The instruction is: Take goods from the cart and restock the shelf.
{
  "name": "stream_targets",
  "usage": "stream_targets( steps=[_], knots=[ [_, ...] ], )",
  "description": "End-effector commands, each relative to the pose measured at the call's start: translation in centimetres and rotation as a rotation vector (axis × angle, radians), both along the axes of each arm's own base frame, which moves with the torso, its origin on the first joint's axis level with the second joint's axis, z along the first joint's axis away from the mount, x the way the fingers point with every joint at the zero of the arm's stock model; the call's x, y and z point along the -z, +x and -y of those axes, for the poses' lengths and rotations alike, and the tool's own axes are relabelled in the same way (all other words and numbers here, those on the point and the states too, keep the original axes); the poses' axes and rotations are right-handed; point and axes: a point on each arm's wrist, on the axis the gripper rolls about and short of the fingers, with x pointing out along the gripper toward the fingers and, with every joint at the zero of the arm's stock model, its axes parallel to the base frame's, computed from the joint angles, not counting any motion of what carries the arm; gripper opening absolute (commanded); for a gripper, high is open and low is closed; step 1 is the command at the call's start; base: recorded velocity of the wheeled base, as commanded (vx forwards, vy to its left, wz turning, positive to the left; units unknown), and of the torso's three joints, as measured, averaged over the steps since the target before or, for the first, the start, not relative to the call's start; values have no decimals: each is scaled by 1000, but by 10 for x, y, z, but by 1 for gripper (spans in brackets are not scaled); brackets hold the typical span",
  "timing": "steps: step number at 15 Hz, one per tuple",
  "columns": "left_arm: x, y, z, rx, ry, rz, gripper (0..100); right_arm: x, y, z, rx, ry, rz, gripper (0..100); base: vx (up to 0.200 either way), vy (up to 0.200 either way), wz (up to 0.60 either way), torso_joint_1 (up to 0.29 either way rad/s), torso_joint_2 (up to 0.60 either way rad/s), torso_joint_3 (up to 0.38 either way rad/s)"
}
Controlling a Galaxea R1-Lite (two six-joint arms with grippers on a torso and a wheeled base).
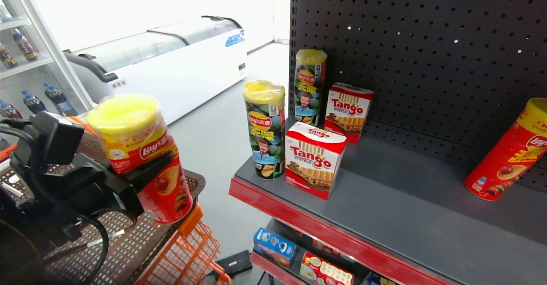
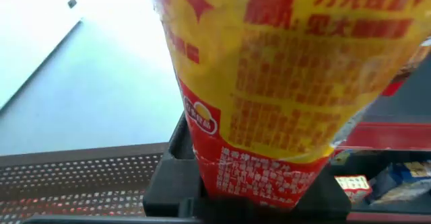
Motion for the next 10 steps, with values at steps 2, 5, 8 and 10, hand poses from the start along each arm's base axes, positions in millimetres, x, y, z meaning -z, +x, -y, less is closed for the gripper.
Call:
stream_targets(
  steps=[2, 5, 8, 10],
  knots=[
    [10, 14, 6, 75, 12, -46, 0, 0, 0, 0, -1, -1, -1, 100, 0, 0, 0, 0, 0, 0],
    [11, 10, 16, 131, 11, -57, 0, 0, 0, 0, 0, -1, -1, 100, 0, 0, 0, 0, 0, 0],
    [5, -3, 30, 240, 7, -36, 0, 0, 0, 0, -1, -1, -1, 100, 0, 0, 0, 0, 0, 0],
    [7, -4, 31, 269, 11, -60, 0, 0, 0, 0, -1, -1, -1, 100, 0, 0, 0, 0, 0, 0]
  ],
)
